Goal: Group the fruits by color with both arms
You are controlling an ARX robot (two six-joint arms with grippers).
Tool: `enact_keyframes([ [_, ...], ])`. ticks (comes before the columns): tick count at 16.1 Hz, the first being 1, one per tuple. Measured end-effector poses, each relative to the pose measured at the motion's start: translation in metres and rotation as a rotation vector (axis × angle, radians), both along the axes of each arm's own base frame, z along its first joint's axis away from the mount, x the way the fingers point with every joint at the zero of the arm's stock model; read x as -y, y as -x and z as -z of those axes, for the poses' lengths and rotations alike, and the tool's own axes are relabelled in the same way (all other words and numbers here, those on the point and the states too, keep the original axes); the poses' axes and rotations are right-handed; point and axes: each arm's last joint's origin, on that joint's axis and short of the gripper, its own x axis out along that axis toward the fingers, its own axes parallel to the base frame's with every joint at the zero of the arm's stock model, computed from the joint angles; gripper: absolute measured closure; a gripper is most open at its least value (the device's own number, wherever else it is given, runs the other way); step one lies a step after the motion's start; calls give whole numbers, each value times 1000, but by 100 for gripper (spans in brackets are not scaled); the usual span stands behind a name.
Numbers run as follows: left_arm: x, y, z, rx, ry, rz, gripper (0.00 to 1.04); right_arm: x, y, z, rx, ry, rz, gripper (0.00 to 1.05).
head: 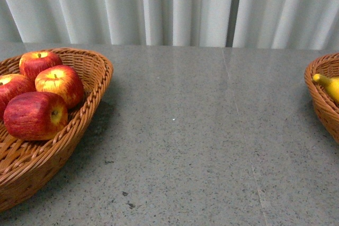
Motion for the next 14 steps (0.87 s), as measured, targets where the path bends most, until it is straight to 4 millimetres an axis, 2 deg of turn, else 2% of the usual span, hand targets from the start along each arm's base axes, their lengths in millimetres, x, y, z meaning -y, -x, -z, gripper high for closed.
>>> enact_keyframes([
  [4,0,0,0,0,0,1,7,-11,0,1,14,1,-35,103],
  [6,0,0,0,0,0,-1,7,-9,0,10,1,1,-6,103],
  [13,0,0,0,0,0,0,7,-10,0,9,12,1,-7,103],
  [14,0,0,0,0,0,0,7,-10,0,9,12,1,-7,100],
])
